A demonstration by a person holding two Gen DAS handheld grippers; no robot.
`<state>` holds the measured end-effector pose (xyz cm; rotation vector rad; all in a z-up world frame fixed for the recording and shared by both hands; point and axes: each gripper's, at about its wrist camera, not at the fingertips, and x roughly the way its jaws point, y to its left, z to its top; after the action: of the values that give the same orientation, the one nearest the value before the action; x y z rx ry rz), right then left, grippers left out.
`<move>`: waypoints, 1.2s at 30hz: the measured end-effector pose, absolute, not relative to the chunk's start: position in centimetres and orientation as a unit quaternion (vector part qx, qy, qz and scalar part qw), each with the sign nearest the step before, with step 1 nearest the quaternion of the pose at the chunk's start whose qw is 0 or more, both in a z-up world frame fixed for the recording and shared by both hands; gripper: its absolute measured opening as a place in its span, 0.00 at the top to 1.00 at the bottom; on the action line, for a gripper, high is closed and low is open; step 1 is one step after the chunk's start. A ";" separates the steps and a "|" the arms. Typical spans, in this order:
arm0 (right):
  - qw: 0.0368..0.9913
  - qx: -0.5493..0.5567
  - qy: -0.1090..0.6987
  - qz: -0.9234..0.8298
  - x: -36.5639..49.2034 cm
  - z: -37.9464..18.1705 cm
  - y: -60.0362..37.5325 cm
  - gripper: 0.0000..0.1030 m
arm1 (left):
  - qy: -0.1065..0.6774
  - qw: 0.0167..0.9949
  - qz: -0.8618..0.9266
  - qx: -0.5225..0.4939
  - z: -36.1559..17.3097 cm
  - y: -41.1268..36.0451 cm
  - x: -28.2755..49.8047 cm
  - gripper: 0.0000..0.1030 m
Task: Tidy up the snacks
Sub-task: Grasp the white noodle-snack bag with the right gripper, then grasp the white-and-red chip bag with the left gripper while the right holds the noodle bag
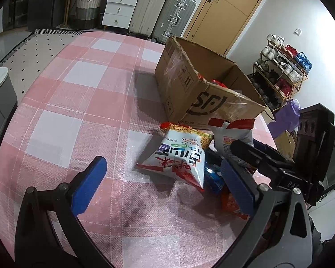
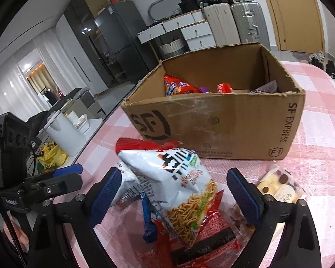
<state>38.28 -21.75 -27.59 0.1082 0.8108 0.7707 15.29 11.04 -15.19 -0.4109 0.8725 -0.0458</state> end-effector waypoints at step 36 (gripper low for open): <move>0.843 0.103 0.351 0.393 34.3 -25.5 -27.0 0.50 | 0.450 0.869 -0.014 -0.205 -16.1 10.3 15.4 0.01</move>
<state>34.30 -26.97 -25.46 0.2170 0.7415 0.8303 15.40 10.26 -16.07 -0.4280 0.9423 -0.0301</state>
